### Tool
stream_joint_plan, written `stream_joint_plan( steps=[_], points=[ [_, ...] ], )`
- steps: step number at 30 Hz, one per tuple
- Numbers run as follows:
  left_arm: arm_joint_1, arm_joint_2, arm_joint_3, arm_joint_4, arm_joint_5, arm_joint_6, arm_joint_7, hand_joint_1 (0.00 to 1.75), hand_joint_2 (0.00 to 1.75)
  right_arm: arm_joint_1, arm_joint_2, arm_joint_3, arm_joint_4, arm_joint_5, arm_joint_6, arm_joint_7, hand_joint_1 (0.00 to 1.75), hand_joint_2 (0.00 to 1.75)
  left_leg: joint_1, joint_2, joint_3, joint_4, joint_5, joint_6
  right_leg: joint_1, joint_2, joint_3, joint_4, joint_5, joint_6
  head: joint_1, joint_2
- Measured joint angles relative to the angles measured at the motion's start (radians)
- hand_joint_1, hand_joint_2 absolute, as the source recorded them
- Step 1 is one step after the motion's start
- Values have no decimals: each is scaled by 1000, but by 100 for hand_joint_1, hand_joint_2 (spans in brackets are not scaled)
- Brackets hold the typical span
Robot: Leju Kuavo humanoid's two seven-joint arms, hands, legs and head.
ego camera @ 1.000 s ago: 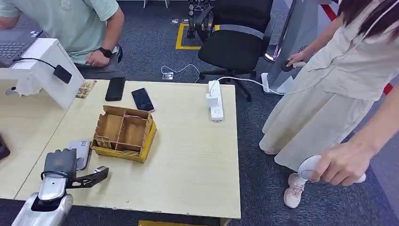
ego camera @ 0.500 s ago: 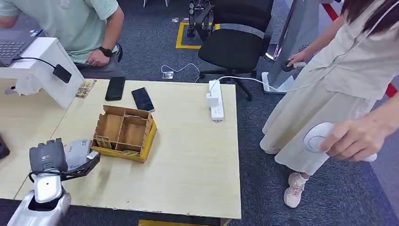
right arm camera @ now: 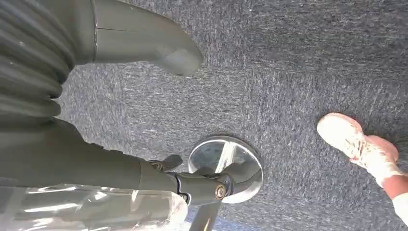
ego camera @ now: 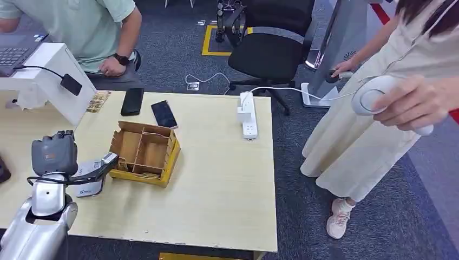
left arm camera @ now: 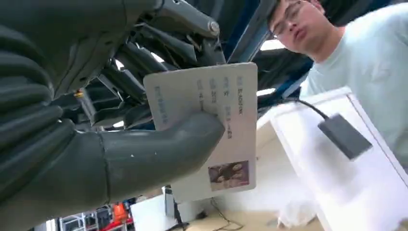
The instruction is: Pass the card to the sensor for recognition and then transmit it.
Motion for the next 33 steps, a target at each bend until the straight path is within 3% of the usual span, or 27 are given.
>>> stream_joint_plan(
  steps=[7,11,20,30,33],
  points=[
    [-23,-7,9,-36,0,8,-19,175,175,-1,0,5,5,0,0,3,0,175,0,0,-1,0,0,0,0,0,-1,0,0,0,0,0],
    [-82,-48,19,-53,0,-1,-48,175,175,-5,0,25,12,2,0,18,0,175,0,-1,-1,0,1,1,0,-1,-1,0,1,0,0,0],
    [-227,-100,-19,-34,0,-12,-29,175,175,-14,0,66,41,-5,-16,22,0,175,0,0,-2,1,2,1,0,1,-3,0,3,-1,-1,0],
    [-298,-127,-52,13,0,-20,-28,175,175,-16,0,72,58,-7,-16,30,0,175,0,0,-3,1,2,1,0,0,-4,0,3,-1,0,0],
    [-331,-138,-69,41,0,-24,-17,175,175,-17,-5,76,81,-10,-19,6,0,175,0,0,-3,1,2,1,0,1,-4,0,3,-1,-1,0]
  ],
)
